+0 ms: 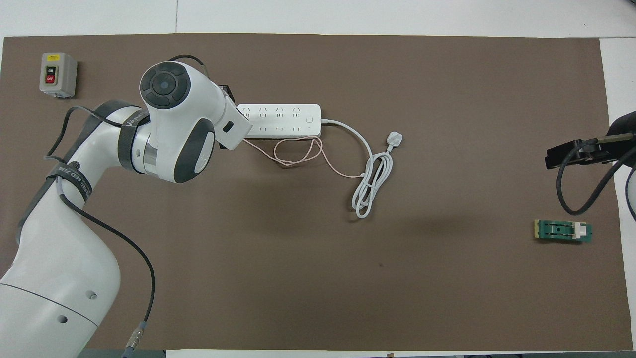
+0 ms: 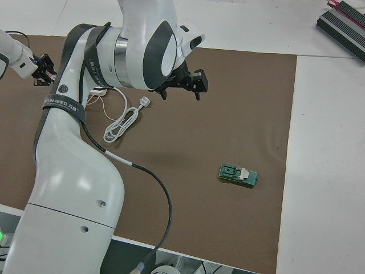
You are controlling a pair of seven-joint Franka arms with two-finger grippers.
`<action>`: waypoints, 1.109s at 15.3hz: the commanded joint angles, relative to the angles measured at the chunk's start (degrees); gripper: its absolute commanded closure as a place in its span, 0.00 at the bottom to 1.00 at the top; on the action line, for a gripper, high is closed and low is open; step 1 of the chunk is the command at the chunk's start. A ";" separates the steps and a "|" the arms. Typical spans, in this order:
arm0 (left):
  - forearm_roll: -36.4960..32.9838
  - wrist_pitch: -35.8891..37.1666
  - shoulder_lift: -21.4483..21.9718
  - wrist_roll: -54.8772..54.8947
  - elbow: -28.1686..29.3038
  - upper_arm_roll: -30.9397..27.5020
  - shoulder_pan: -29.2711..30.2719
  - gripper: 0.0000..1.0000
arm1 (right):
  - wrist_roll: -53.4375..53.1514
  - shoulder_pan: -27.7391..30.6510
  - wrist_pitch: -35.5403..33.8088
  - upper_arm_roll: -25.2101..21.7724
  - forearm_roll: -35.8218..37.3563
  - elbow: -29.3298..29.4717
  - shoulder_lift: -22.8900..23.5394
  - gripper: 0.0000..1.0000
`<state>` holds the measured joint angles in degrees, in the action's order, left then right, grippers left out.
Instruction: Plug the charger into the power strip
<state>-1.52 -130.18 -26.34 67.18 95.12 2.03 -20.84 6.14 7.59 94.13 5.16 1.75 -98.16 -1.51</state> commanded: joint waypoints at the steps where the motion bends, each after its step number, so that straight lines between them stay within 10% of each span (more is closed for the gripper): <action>1: -1.03 0.01 0.85 -1.51 2.17 -0.71 -1.22 1.00 | 0.81 0.40 -0.35 0.38 0.71 -0.37 -0.34 0.00; 17: -1.21 3.61 0.59 -2.40 1.91 -0.63 -1.30 1.00 | 0.81 0.40 -0.44 0.38 0.71 -0.37 -0.34 0.00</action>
<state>-1.87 -128.64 -26.15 65.43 95.73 1.88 -21.48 6.14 7.60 94.13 5.16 1.75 -98.17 -1.51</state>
